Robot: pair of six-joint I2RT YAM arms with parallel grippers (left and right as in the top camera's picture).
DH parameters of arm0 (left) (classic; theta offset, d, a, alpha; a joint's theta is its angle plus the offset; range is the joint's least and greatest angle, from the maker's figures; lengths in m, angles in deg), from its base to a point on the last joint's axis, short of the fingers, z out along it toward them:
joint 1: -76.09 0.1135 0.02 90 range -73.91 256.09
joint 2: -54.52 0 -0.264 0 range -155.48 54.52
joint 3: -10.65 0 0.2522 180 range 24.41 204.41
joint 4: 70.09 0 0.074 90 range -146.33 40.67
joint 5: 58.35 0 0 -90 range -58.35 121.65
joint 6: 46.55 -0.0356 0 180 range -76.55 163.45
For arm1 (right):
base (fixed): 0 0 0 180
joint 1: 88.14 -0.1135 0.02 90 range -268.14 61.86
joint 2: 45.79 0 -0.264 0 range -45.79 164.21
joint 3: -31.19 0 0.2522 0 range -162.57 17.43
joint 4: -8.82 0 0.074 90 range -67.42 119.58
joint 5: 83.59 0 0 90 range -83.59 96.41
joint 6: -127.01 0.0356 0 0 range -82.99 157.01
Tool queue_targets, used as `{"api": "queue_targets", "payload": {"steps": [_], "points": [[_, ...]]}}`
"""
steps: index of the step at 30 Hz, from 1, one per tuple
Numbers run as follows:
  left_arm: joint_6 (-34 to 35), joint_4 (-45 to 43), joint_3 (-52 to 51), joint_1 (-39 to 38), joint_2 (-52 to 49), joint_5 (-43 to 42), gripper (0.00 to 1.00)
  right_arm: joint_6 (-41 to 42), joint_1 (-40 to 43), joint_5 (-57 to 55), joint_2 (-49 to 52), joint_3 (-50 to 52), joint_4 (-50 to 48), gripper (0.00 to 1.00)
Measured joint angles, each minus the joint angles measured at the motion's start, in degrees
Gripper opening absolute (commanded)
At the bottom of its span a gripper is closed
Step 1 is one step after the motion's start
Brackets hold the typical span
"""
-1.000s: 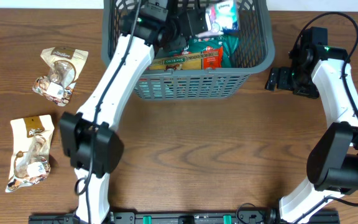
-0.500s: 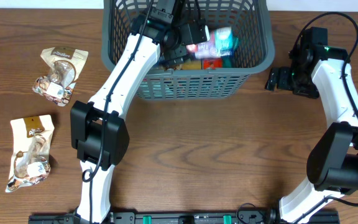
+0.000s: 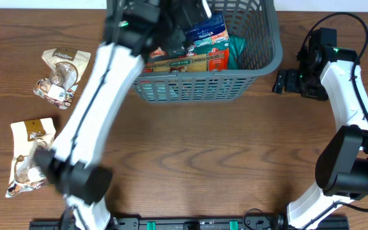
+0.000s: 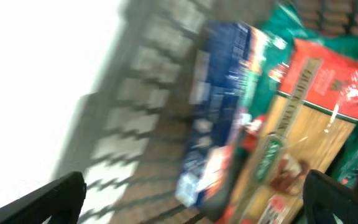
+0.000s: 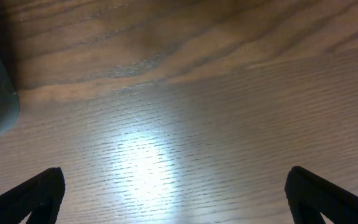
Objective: Pack container
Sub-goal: 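Carry the tissue pack with the left gripper and drop it in the basket, then move the left gripper to the upper Pantree pouch and grasp it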
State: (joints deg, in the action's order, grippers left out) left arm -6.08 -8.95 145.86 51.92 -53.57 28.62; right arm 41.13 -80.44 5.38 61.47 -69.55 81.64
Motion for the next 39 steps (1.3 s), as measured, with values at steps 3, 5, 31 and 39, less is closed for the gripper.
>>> {"api": "queue_targets", "payload": {"steps": [3, 5, 31, 39], "points": [[0.57, 2.12, 0.2, 0.0, 7.89, 5.07, 0.99, -0.28, 0.0, -0.02, 0.0, 0.0, 0.0, 0.99], [1.53, 3.96, 0.35, 0.2, 11.67, 8.37, 0.98, -0.33, 0.0, 0.0, 0.0, 0.0, 0.0, 0.99], [16.76, 12.79, 0.52, 41.42, -12.55, 4.48, 0.99, -0.5, 0.0, 0.0, 0.0, 0.0, 0.26, 0.99], [16.74, 11.45, 0.5, 42.1, -24.3, 4.24, 0.99, -0.5, 0.0, -0.26, 0.0, 0.0, -0.02, 0.99]]}}
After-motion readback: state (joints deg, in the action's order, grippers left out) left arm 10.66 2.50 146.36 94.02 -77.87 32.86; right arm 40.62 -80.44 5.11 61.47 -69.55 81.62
